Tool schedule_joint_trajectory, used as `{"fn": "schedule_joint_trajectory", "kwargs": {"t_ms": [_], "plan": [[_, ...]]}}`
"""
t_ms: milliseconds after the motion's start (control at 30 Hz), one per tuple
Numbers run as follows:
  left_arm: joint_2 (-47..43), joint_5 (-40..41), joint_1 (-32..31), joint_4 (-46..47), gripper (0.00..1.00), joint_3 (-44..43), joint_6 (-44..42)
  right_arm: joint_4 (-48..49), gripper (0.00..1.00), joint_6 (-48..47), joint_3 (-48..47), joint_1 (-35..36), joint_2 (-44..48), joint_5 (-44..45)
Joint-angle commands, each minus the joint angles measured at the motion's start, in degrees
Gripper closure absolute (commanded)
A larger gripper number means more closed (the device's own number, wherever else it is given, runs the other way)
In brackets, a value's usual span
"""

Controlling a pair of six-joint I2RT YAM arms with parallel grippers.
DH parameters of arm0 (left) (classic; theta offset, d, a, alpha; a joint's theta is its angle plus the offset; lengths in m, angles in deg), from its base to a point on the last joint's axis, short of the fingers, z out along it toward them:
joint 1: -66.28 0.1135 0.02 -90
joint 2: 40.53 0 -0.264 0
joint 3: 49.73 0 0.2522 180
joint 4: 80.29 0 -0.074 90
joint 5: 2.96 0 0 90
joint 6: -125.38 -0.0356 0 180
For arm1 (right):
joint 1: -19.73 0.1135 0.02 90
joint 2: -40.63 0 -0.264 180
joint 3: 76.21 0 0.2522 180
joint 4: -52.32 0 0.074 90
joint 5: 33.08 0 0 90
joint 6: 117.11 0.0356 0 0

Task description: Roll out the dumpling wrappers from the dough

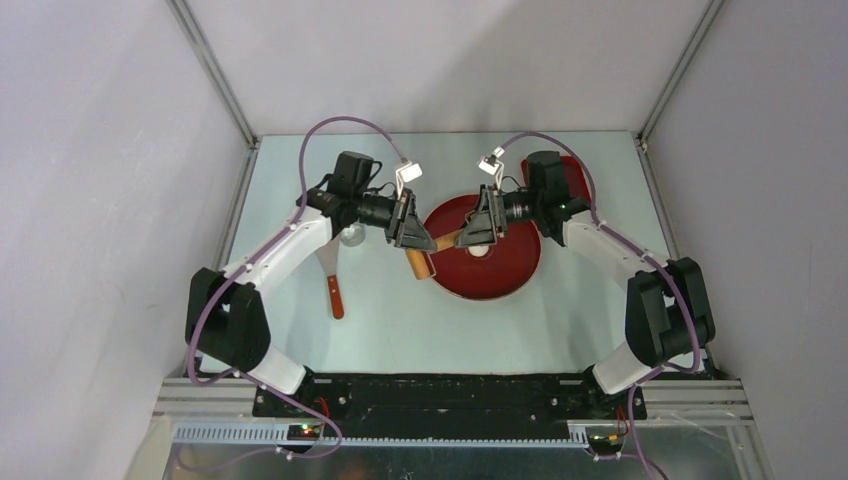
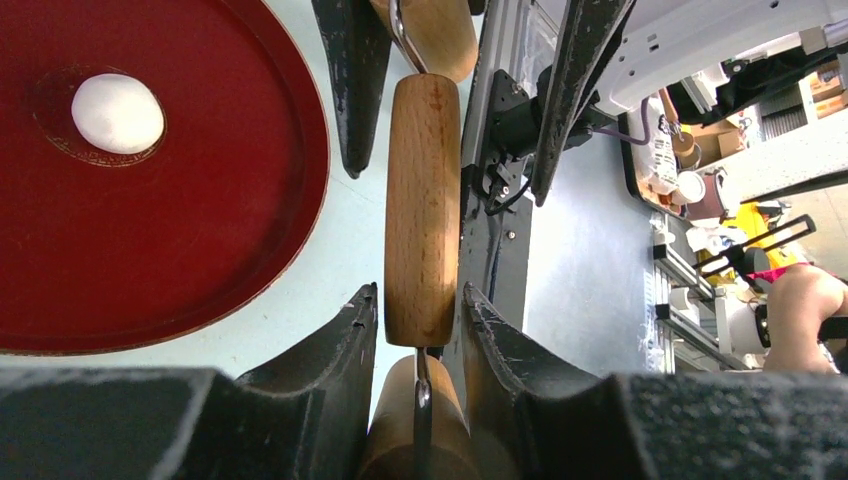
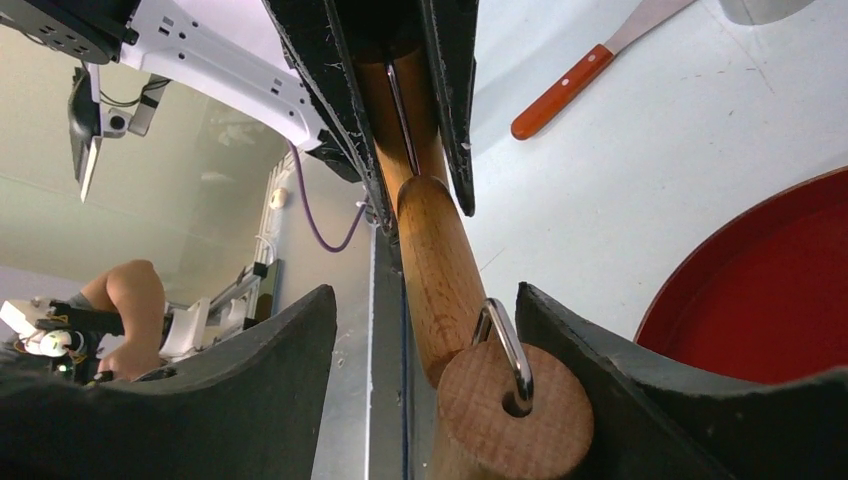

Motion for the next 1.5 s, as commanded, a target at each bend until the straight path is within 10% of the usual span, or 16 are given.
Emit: {"fn": "schedule_joint_trajectory", "kwargs": {"t_ms": [0, 467, 667, 733, 1133, 1467], "plan": [[-2.0, -0.3, -0.4, 1.4, 1.00, -0.4, -0.5, 2.6, 0.32, 0.8, -1.4, 1.5, -1.0, -1.8], [-1.7, 0.6, -0.5, 1.5, 0.98, -0.3, -0.7, 2.6, 1.00, 0.1, -1.4, 2.6, 0.1, 0.0], [-2.6, 1.0, 2.4, 1.5, 0.10, -2.0, 0.6, -9.1, 1.00, -11.9, -5.0, 0.7, 4.3, 5.6], [-3.8, 1.6, 5.2, 1.6, 0.02, -3.2, 0.6, -15.6, 1.00, -17.9, -6.8, -0.8, 6.6, 9.6], [0.7, 44.7, 6.9, 1.5, 0.01, -1.1, -5.6, -28.5, 1.00, -50.5, -8.3, 3.6, 19.5, 54.1], [9.7, 45.0, 4.8, 1.5, 0.00, -2.9, -10.0, -14.6, 1.00, -65.5, 5.1, 15.8, 21.4, 82.1]]}}
